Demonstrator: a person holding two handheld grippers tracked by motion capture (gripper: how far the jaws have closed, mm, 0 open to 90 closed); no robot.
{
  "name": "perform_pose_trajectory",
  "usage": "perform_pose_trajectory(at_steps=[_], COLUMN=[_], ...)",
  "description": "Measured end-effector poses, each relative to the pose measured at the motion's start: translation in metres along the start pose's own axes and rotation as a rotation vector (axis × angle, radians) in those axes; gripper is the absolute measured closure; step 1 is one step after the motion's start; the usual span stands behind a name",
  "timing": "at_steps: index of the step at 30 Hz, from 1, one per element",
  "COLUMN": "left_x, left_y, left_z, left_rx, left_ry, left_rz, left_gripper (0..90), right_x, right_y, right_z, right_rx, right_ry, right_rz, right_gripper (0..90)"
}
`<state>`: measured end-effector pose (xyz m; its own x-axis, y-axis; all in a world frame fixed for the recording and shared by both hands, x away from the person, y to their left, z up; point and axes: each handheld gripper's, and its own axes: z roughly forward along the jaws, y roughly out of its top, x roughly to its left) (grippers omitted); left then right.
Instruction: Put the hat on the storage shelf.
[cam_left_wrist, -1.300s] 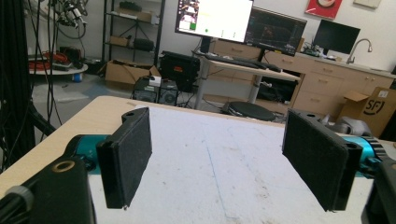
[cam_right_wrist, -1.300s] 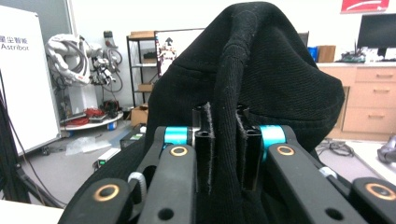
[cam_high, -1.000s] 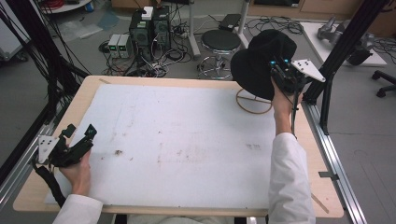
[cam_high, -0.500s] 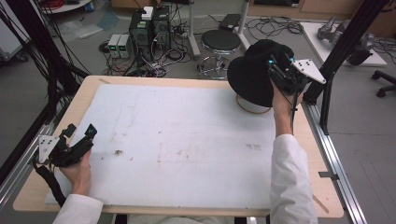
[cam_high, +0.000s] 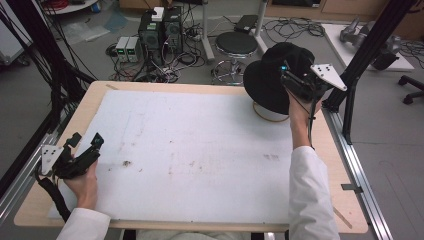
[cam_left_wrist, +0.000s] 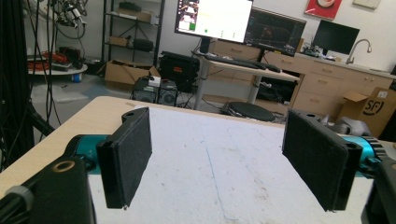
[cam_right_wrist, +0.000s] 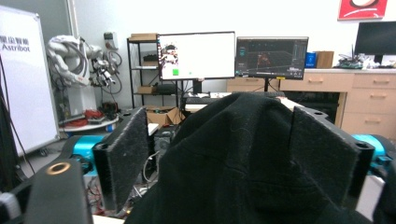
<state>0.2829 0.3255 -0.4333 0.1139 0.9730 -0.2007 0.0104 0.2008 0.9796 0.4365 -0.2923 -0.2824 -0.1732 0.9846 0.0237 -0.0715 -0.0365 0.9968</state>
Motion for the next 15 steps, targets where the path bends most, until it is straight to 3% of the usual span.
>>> perform_pose_trajectory(at_steps=[6,15], left_x=[-0.001,-0.003], left_y=[0.000,-0.001], left_z=[0.000,-0.005], left_rx=[-0.001,0.000], left_ry=[-0.002,-0.009], left_rz=[-0.001,0.004], left_gripper=[24.3,24.3], right_x=[0.008,0.014], right_y=[0.008,0.015], right_z=[-0.009,-0.024], right_rx=[-0.022,-0.042], right_ry=[0.013,0.008], right_rz=[0.009,-0.039], right_gripper=[14.7,12.5])
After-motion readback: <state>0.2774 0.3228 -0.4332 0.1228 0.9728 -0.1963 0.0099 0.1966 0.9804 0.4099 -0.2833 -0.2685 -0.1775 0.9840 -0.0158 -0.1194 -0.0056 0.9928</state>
